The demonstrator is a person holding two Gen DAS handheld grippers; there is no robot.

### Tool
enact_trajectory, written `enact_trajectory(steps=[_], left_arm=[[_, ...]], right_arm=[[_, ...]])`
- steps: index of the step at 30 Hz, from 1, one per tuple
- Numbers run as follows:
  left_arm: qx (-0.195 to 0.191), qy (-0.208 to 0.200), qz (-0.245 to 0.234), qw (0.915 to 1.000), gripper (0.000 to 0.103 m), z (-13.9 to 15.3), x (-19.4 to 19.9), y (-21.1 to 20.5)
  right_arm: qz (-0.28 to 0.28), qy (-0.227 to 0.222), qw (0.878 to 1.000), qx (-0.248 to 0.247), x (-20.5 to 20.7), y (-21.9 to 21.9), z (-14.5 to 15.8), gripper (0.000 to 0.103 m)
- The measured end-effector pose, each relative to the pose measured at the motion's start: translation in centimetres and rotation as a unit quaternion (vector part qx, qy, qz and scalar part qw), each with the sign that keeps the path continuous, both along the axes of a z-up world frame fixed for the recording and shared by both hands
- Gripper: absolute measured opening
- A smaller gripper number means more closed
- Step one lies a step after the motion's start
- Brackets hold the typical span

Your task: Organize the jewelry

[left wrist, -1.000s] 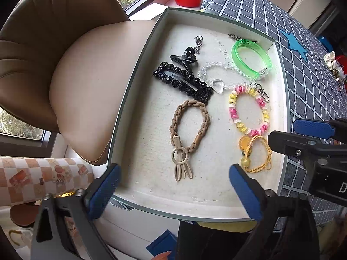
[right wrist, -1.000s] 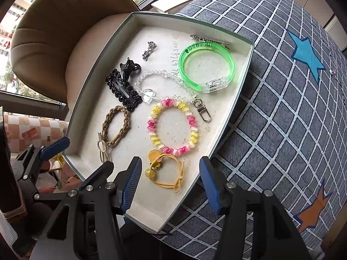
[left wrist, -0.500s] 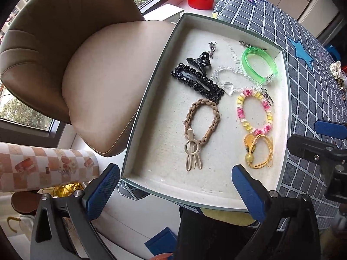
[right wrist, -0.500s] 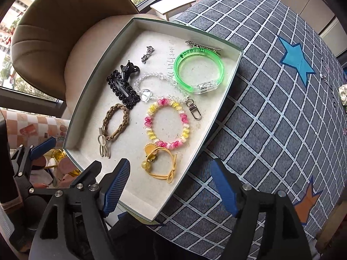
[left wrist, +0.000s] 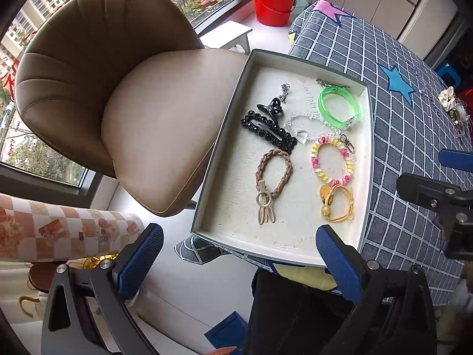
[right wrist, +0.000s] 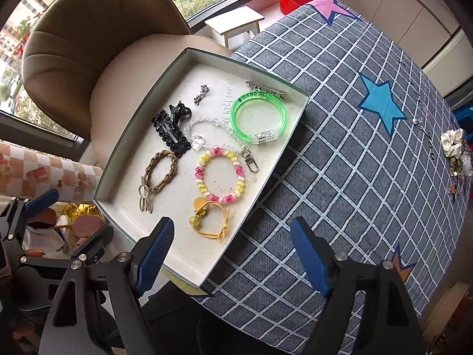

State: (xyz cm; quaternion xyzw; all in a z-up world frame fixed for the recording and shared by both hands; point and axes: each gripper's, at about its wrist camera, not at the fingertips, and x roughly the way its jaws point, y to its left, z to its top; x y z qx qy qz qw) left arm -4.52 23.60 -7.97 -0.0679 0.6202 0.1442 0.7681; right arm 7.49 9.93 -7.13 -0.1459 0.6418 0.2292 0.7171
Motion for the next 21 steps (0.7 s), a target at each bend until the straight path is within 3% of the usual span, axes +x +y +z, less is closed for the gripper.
enact_trajectory(steps=[1, 6, 14, 21], left_arm=[[0.000, -0.003, -0.001, 1.0000, 0.103, 0.5, 0.0, 0.0], [0.004, -0.015, -0.003, 0.9999, 0.103, 2.9, -0.1, -0.1], [0.003, -0.025, -0.014, 0.9996, 0.103, 5.8, -0.3, -0.6], [0.002, -0.025, -0.019, 0.9995, 0.103, 6.6, -0.6, -1.4]], right_arm=[[0.001, -0.005, 1.000, -0.001, 0.0, 0.0, 0.5, 0.102], [0.011, -0.043, 0.999, -0.012, -0.5, 0.2, 3.0, 0.103], [0.011, -0.052, 0.999, -0.008, -1.0, 0.0, 6.0, 0.103], [0.011, -0.061, 0.998, -0.010, -1.4, -0.2, 7.1, 0.103]])
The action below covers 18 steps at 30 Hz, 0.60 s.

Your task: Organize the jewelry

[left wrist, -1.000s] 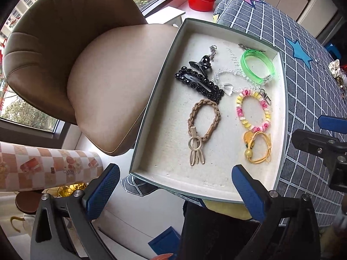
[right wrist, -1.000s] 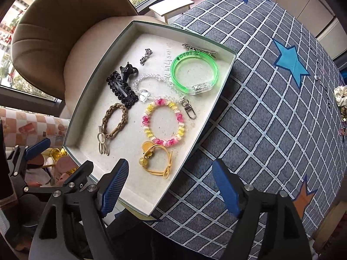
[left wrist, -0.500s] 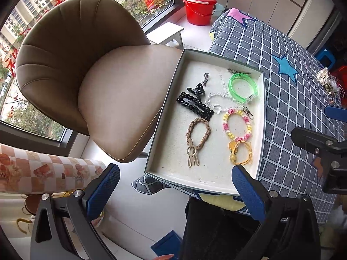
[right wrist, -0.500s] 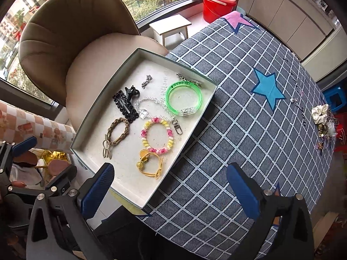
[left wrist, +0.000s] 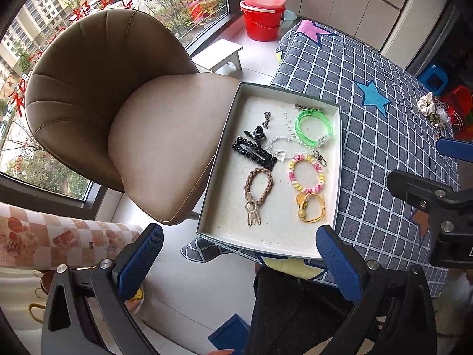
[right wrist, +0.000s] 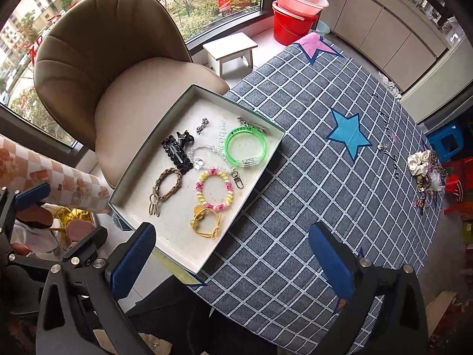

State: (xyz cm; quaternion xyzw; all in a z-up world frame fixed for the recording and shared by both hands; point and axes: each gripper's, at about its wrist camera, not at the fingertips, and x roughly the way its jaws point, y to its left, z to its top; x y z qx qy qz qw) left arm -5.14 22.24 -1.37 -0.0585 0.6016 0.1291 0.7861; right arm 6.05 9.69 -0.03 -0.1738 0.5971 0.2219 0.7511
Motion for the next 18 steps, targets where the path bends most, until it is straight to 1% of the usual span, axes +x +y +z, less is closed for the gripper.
enact_trajectory(steps=[5, 18], left_arm=[[0.003, 0.000, 0.001, 1.0000, 0.103, 0.16, -0.30, -0.27], [0.008, 0.000, 0.012, 0.9999, 0.103, 0.17, -0.81, 0.02]], right_arm=[[0.005, -0.006, 1.000, -0.005, -0.17, 0.10, 0.16, 0.103], [0.004, -0.005, 1.000, -0.007, -0.48, 0.35, -0.01, 0.103]])
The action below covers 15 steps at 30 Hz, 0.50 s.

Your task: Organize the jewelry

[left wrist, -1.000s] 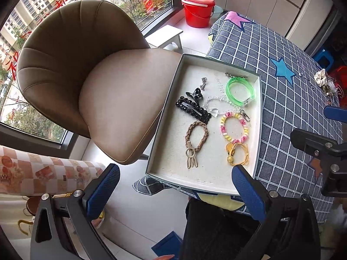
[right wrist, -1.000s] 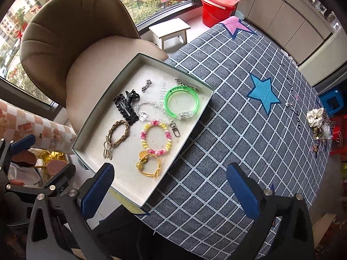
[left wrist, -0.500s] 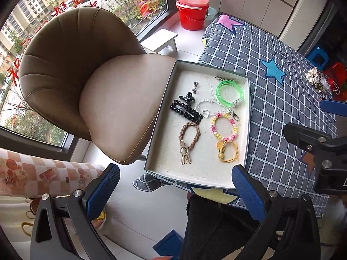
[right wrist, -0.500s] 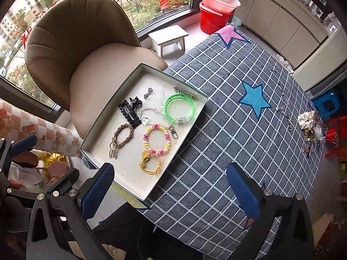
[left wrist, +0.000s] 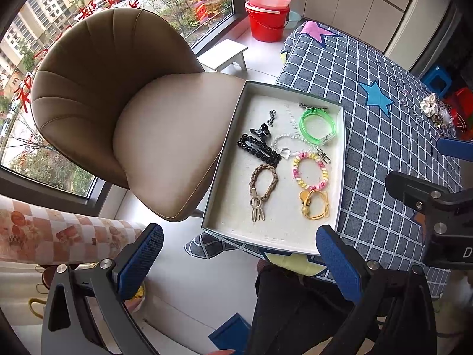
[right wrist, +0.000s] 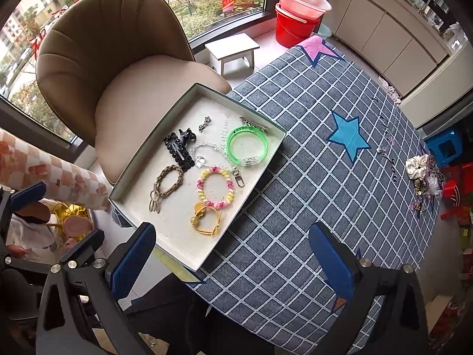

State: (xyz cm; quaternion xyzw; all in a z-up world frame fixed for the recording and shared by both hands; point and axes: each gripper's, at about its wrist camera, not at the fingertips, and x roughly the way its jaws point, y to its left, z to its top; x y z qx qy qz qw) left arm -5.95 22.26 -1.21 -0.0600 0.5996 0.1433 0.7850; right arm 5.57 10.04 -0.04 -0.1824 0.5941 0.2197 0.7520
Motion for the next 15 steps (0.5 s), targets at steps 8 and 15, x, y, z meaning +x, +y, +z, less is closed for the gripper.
enact_trajectory(steps=[8, 15], left_arm=[[0.002, 0.001, 0.002, 1.0000, 0.103, -0.04, -0.15, -0.01], [0.001, 0.002, 0.004, 1.0000, 0.103, -0.14, -0.27, 0.11]], right_arm=[[-0.001, 0.001, 1.000, 0.000, 0.00, 0.09, -0.11, 0.103], [0.005, 0.002, 1.000, -0.001, -0.37, 0.52, -0.31, 0.103]])
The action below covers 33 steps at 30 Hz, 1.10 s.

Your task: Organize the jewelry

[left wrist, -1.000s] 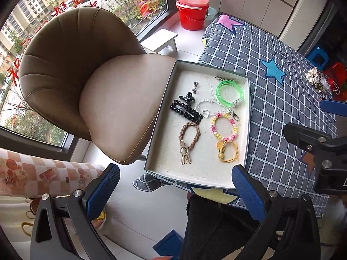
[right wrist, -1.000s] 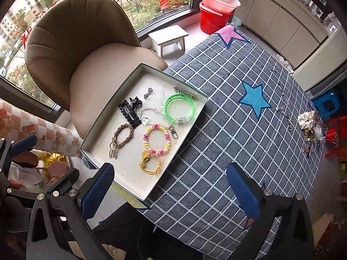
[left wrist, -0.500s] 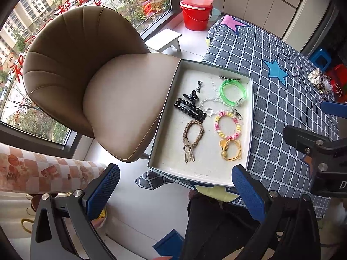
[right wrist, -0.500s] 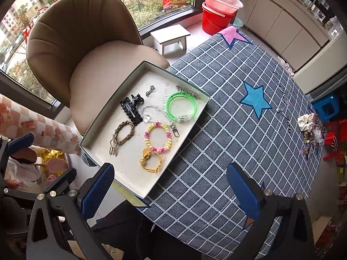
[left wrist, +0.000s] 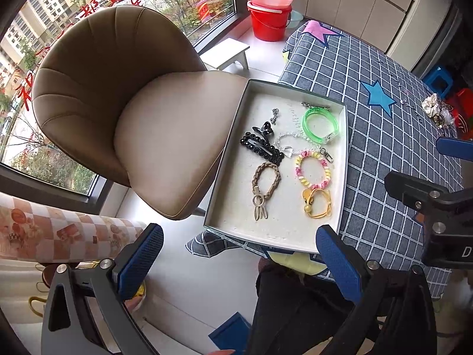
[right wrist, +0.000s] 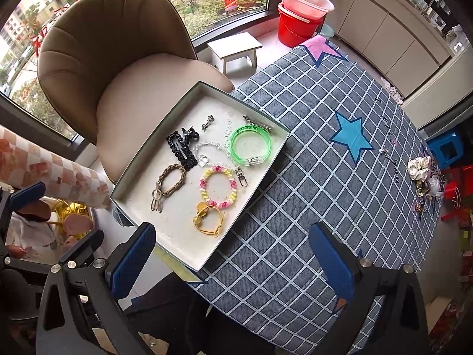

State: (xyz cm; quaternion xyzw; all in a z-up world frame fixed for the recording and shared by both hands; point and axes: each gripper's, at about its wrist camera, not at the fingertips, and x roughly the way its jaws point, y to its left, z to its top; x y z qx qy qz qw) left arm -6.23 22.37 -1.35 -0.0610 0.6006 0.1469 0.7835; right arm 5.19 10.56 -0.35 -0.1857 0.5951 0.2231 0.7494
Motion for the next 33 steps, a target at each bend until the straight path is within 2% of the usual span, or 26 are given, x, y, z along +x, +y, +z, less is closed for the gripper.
enact_trajectory(steps=[33], left_arm=[[0.000, 0.003, 0.003, 1.0000, 0.103, -0.30, -0.12, -0.09]], right_arm=[[0.005, 0.002, 1.000, 0.000, 0.02, 0.09, -0.14, 0.103]])
